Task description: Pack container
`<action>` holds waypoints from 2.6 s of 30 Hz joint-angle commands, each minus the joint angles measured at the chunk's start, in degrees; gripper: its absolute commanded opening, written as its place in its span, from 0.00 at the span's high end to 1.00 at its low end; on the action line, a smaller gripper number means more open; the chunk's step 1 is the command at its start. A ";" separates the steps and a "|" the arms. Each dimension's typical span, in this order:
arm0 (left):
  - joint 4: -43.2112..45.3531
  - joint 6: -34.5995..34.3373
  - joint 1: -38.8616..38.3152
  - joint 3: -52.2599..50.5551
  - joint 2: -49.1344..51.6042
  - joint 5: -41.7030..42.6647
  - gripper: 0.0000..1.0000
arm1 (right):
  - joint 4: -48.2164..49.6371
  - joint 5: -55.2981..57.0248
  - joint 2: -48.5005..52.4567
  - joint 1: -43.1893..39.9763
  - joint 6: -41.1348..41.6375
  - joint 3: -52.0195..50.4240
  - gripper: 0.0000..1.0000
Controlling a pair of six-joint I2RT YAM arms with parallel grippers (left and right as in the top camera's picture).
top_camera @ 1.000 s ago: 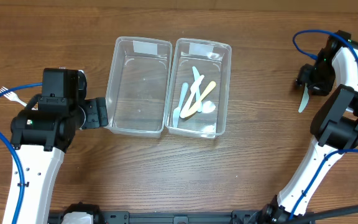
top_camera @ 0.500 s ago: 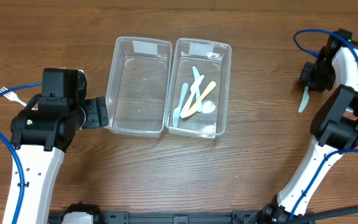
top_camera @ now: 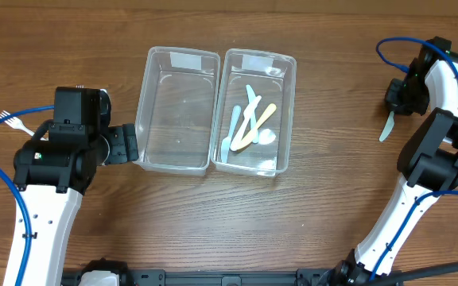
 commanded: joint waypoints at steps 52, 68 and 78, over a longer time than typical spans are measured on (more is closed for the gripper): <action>-0.90 -0.98 0.15 1.27 -0.04 0.50 0.00 | -6.71 -7.61 -17.09 44.65 12.59 -5.92 0.62; -3.61 2.40 0.17 7.34 -5.14 -5.31 0.00 | -15.69 5.57 -30.80 33.20 13.03 19.91 0.36; -10.45 6.88 1.29 7.45 -11.52 -8.83 0.00 | -28.70 1.18 -34.67 11.98 20.28 18.21 0.39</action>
